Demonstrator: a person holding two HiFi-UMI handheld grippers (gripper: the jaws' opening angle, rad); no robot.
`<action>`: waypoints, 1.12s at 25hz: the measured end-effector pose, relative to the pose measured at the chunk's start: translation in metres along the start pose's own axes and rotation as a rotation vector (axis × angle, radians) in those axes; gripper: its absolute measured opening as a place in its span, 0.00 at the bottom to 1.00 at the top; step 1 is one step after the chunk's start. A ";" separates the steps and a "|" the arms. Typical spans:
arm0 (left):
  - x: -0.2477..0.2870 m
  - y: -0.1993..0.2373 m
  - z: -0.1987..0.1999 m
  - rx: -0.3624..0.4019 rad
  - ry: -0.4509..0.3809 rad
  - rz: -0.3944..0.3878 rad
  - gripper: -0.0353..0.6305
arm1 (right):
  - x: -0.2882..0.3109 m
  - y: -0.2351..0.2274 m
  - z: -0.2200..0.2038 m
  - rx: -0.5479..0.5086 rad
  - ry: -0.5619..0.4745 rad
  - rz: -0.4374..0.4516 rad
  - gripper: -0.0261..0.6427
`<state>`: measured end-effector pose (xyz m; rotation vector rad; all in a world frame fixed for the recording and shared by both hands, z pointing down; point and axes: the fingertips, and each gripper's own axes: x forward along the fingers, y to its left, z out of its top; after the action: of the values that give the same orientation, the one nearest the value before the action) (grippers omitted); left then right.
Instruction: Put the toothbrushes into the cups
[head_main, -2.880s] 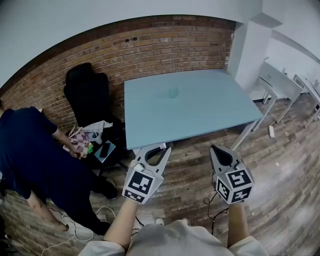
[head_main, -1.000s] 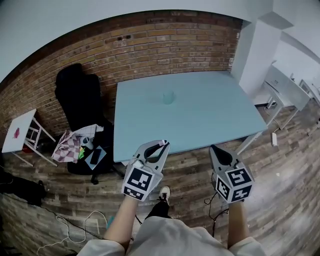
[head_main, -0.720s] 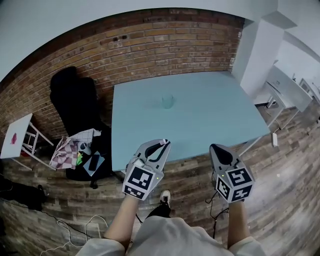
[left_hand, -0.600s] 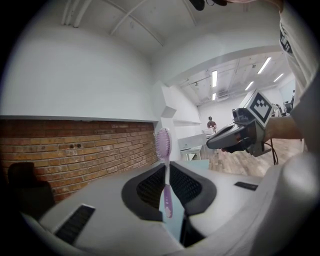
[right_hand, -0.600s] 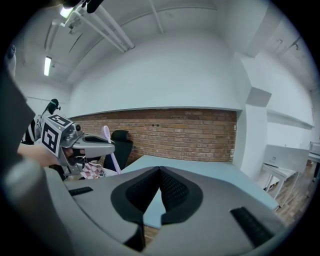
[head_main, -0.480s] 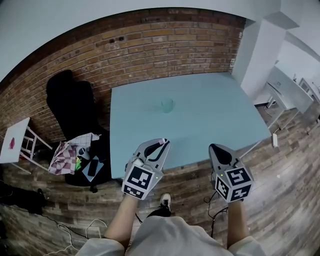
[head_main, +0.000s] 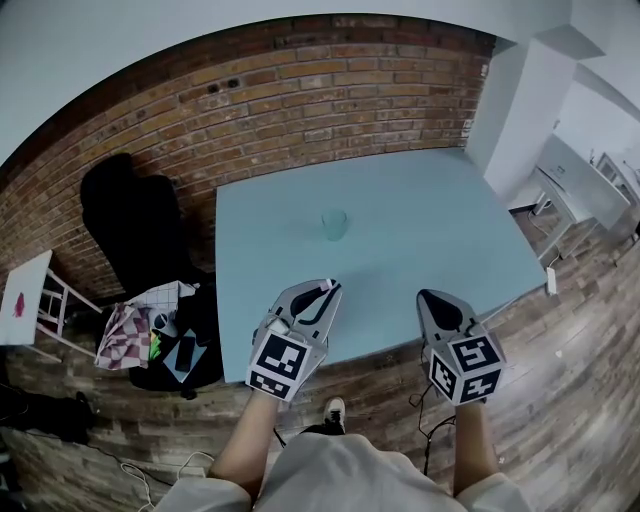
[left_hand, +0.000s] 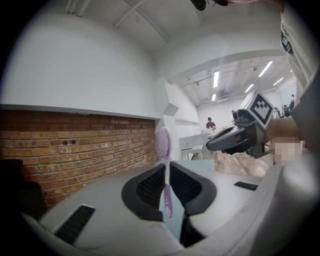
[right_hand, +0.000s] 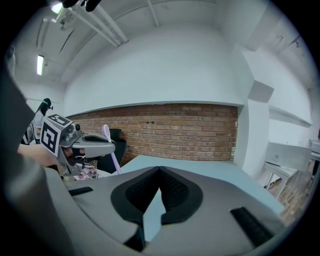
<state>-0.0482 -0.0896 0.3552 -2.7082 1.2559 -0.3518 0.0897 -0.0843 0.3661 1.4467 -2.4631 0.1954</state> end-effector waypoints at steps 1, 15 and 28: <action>0.003 0.004 -0.002 -0.002 0.002 -0.003 0.13 | 0.005 0.000 0.000 0.001 0.003 0.001 0.03; 0.043 0.054 -0.024 -0.030 0.026 -0.027 0.13 | 0.071 -0.011 0.006 0.020 0.037 0.000 0.03; 0.089 0.096 -0.039 -0.053 0.049 -0.041 0.13 | 0.125 -0.038 0.012 0.027 0.061 -0.006 0.03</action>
<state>-0.0733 -0.2203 0.3858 -2.7891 1.2413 -0.3971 0.0633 -0.2102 0.3916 1.4367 -2.4168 0.2688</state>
